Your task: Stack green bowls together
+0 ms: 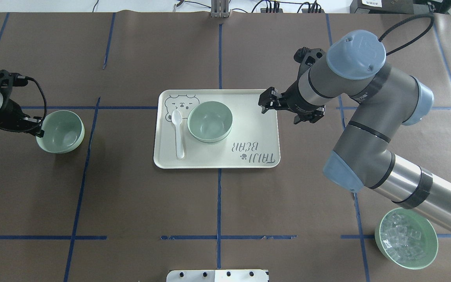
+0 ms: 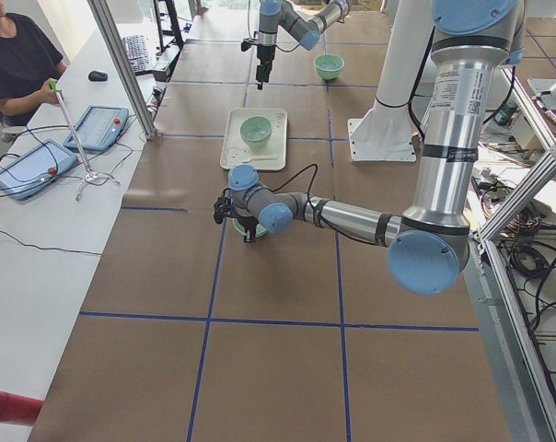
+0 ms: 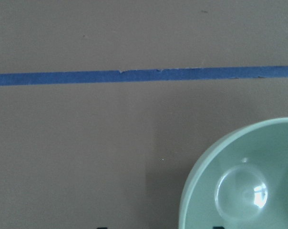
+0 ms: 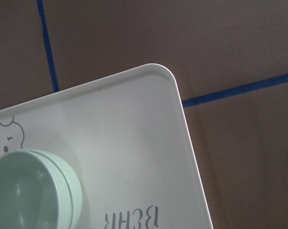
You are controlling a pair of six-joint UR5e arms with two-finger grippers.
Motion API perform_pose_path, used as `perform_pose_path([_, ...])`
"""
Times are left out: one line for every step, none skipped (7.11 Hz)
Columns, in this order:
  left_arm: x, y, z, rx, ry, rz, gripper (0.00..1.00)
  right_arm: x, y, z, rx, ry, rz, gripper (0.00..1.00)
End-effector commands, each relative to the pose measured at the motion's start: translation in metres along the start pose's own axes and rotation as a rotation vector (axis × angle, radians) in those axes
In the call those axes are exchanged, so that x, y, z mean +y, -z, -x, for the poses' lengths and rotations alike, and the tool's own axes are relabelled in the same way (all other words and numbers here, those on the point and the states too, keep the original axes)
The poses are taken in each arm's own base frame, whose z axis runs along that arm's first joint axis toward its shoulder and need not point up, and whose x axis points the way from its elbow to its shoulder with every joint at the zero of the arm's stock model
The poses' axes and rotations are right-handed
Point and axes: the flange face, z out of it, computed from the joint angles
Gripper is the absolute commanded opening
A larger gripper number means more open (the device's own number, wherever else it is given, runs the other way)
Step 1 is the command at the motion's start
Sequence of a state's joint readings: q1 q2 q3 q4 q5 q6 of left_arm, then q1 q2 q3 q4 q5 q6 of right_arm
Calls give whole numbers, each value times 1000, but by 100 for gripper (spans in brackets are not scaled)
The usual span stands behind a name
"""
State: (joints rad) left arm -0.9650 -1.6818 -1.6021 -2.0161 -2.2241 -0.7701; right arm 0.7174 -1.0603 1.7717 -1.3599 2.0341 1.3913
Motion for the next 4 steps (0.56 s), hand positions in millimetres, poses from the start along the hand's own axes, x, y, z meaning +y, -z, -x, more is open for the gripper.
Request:
perform_pose_path([-5, 12, -17, 25, -21, -18, 0, 3, 4, 2, -9, 5, 1, 100])
perform_pose_path([0, 34, -45, 110, 10, 5, 0, 3, 6, 2, -13, 6, 3, 100])
perform_pose_path([-20, 66, -106, 207, 108, 4, 0, 4, 12, 0, -20, 6, 3, 100])
perform_pose_path([-49, 98, -179, 281, 239, -15, 0, 5, 19, -30, -4, -1, 0, 100])
